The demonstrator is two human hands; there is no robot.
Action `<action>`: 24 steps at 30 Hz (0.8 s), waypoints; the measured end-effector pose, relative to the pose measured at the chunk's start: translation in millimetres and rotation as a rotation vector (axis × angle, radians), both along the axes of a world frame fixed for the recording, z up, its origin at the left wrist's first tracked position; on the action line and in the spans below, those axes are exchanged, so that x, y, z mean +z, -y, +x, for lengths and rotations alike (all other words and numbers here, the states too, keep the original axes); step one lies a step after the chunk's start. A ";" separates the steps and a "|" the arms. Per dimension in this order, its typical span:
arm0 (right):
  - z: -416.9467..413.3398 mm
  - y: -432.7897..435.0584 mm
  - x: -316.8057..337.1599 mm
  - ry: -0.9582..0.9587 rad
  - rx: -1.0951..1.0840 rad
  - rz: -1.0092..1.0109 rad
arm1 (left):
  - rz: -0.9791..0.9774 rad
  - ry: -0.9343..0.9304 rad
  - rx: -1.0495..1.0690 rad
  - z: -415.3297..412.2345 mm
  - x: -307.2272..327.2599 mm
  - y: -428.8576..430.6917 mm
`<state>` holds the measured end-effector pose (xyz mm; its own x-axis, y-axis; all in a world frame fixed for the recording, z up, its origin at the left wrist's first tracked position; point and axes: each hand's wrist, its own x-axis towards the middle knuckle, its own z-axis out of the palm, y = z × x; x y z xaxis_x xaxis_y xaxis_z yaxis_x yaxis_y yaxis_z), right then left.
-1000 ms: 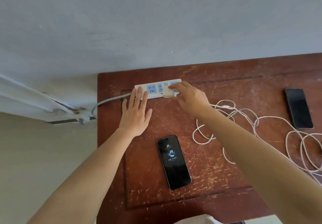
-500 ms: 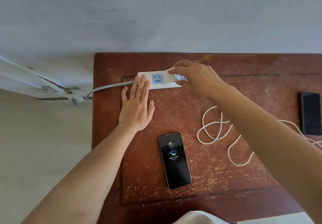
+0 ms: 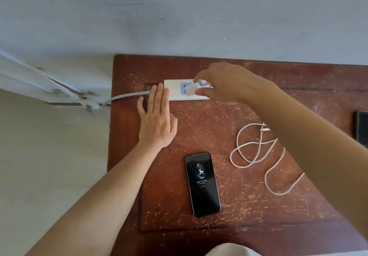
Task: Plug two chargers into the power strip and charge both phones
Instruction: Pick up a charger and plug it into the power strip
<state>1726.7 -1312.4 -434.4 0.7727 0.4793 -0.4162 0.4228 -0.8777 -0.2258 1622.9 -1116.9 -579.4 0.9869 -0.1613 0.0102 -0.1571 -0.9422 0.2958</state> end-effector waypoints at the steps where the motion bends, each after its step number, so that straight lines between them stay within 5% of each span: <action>1: 1.9 -2.1 0.6 -0.012 -0.006 -0.005 | -0.002 0.003 0.017 0.0 0.0 0.2; 24: -1.6 -29.3 -22.0 -0.140 -0.121 0.110 | 0.031 -0.074 0.075 3.8 3.6 3.4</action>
